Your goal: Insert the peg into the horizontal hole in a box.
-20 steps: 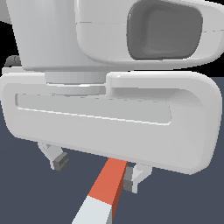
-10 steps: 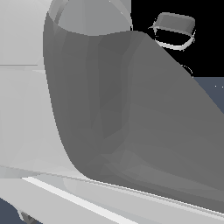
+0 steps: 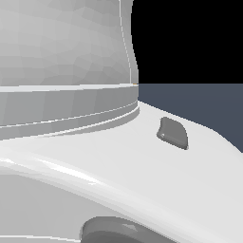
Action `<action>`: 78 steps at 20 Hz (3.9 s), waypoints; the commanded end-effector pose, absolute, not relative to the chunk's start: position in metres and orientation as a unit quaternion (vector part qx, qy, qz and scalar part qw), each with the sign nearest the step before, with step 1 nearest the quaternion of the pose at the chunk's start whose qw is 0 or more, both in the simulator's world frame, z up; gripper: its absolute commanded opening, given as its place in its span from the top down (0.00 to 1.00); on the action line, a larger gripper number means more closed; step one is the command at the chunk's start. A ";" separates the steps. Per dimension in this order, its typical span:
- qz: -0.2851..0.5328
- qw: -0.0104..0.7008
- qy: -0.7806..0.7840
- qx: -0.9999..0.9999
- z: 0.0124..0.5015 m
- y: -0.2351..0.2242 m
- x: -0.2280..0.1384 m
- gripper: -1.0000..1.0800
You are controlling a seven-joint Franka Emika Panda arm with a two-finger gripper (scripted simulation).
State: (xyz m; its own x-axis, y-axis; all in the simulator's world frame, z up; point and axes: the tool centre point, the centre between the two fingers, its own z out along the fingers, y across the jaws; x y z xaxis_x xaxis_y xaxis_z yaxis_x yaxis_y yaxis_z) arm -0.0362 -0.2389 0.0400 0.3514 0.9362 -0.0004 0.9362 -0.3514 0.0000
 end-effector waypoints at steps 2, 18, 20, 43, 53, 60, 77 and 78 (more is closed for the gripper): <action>0.000 0.000 0.569 0.822 0.025 -0.239 -0.036 0.04; 0.000 0.000 0.569 0.822 0.019 -0.240 -0.035 1.00; 0.000 0.000 0.571 0.821 0.019 -0.238 -0.034 1.00; 0.000 0.001 0.770 0.638 0.050 0.067 0.058 1.00; 0.000 0.000 0.820 0.573 0.059 0.164 0.051 1.00; 0.000 0.000 0.820 0.573 0.059 0.164 0.051 1.00; 0.000 0.000 0.821 0.571 0.059 0.184 0.042 1.00; 0.000 0.000 0.821 0.571 0.059 0.190 0.040 1.00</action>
